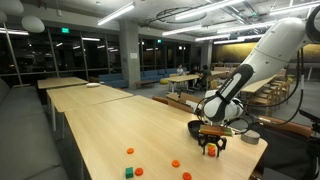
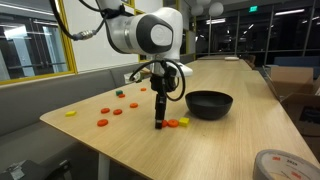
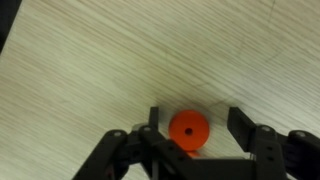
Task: Put the orange circles into the bowl.
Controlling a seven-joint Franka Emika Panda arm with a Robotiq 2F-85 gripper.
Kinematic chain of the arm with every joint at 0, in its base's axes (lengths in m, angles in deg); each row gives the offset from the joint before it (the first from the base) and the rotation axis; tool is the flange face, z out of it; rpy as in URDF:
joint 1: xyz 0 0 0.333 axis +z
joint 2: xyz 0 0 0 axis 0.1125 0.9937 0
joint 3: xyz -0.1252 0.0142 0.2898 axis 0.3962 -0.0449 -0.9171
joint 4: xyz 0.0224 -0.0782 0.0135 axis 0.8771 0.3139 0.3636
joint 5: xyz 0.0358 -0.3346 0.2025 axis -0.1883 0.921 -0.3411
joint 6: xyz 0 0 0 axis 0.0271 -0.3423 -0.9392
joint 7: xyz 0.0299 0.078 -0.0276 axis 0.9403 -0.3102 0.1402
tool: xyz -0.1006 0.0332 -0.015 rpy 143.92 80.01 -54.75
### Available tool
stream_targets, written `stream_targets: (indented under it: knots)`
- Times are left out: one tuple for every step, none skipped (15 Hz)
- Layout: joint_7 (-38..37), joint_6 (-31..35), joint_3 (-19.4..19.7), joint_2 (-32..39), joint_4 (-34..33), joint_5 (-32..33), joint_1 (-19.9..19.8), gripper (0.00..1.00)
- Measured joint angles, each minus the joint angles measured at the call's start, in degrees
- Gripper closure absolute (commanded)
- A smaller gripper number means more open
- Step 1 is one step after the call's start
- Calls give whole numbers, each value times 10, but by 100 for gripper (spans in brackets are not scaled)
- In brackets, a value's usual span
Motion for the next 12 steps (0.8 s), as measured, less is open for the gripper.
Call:
stream_targets:
  knots:
    - [0, 0, 0, 0, 0, 0, 0, 65]
    - [0, 1, 0, 0, -1, 0, 0, 73]
    - [0, 1, 0, 0, -2, 0, 1, 77]
    - [0, 1, 0, 0, -4, 0, 1, 77]
    - [0, 1, 0, 0, -4, 0, 2, 74]
    - [0, 1, 0, 0, -4, 0, 2, 74]
    - [0, 1, 1, 0, -4, 0, 2, 74]
    - [-1, 1, 1, 0, -4, 1, 2, 74]
    - [-2, 3, 2, -1, -4, 6, 2, 74]
    - [-3, 6, 3, -2, -4, 17, 3, 74]
    - [-5, 11, 5, -5, -4, 34, 5, 74]
    - [-7, 16, 6, -11, -4, 57, 7, 74]
